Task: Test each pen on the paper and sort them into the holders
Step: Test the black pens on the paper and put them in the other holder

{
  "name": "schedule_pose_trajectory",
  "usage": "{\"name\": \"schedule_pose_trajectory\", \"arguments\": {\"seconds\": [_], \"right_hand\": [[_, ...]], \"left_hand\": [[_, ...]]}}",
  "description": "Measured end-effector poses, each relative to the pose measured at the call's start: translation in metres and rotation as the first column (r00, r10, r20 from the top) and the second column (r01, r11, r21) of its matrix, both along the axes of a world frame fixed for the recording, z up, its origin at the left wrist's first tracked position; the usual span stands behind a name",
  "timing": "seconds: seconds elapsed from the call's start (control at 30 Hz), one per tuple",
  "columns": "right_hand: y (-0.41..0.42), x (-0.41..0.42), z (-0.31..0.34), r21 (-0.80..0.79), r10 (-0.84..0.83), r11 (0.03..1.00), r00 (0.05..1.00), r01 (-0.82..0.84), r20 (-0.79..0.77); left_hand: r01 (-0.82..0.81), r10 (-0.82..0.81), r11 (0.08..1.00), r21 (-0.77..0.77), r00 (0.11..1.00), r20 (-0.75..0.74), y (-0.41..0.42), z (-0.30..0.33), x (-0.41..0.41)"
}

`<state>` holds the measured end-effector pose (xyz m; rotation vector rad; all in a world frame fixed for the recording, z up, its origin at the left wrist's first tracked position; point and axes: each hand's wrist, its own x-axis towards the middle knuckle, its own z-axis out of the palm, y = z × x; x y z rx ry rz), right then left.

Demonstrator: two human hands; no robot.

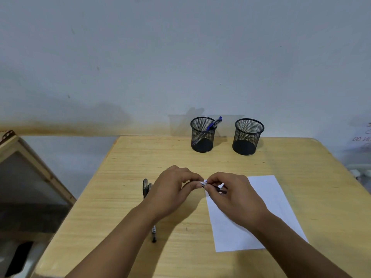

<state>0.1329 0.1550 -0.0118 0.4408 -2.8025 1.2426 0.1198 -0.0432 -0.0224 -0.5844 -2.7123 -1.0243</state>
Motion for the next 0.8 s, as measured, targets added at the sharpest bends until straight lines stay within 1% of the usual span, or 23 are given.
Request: {"name": "schedule_pose_trajectory", "arguments": {"seconds": [0.07, 0.13, 0.23, 0.33, 0.4, 0.5, 0.53, 0.63, 0.67, 0.73, 0.8], "right_hand": [[0.003, 0.000, -0.001, 0.025, -0.015, 1.000, 1.000, 0.016, -0.015], [0.008, -0.001, -0.001, 0.030, -0.041, 0.999, 0.999, 0.042, -0.036], [0.017, -0.005, 0.000, -0.031, -0.083, 0.996, 0.996, 0.082, -0.027], [0.023, -0.006, -0.002, -0.207, -0.141, 0.966, 0.987, 0.154, 0.076], [0.027, -0.006, -0.006, -0.288, -0.170, 0.935, 0.973, 0.209, 0.155], [0.032, -0.007, -0.014, -0.348, -0.181, 0.899, 0.950, 0.265, 0.255], [0.033, -0.007, -0.015, -0.376, -0.172, 0.884, 0.941, 0.277, 0.290], [0.037, -0.006, -0.018, -0.473, -0.138, 0.821, 0.915, 0.320, 0.379], [0.039, -0.006, -0.018, -0.500, -0.129, 0.800, 0.908, 0.333, 0.398], [0.042, -0.005, -0.019, -0.539, -0.115, 0.764, 0.897, 0.355, 0.427], [0.045, -0.005, -0.021, -0.559, -0.112, 0.739, 0.886, 0.377, 0.449]], "left_hand": [[0.008, -0.008, 1.000, 0.019, 1.000, 0.016, 0.000, 0.001, 0.000], [-0.018, 0.016, 0.998, 0.059, 0.999, 0.036, -0.002, 0.002, -0.001], [-0.101, 0.089, 0.987, 0.126, 0.991, 0.101, -0.009, -0.001, -0.006], [-0.258, 0.228, 0.953, 0.158, 0.956, 0.186, -0.010, -0.008, -0.009], [-0.367, 0.336, 0.923, 0.113, 0.915, 0.223, -0.007, -0.013, -0.010], [-0.485, 0.464, 0.874, 0.027, 0.849, 0.255, 0.000, -0.020, -0.010], [-0.498, 0.487, 0.867, -0.007, 0.846, 0.218, 0.002, -0.023, -0.009], [-0.509, 0.518, 0.842, -0.178, 0.855, 0.005, 0.006, -0.033, -0.013], [-0.508, 0.509, 0.835, -0.210, 0.859, -0.053, 0.007, -0.034, -0.015], [-0.493, 0.485, 0.832, -0.254, 0.869, -0.097, 0.008, -0.035, -0.019], [-0.475, 0.471, 0.837, -0.272, 0.878, -0.083, 0.009, -0.037, -0.020]]}}
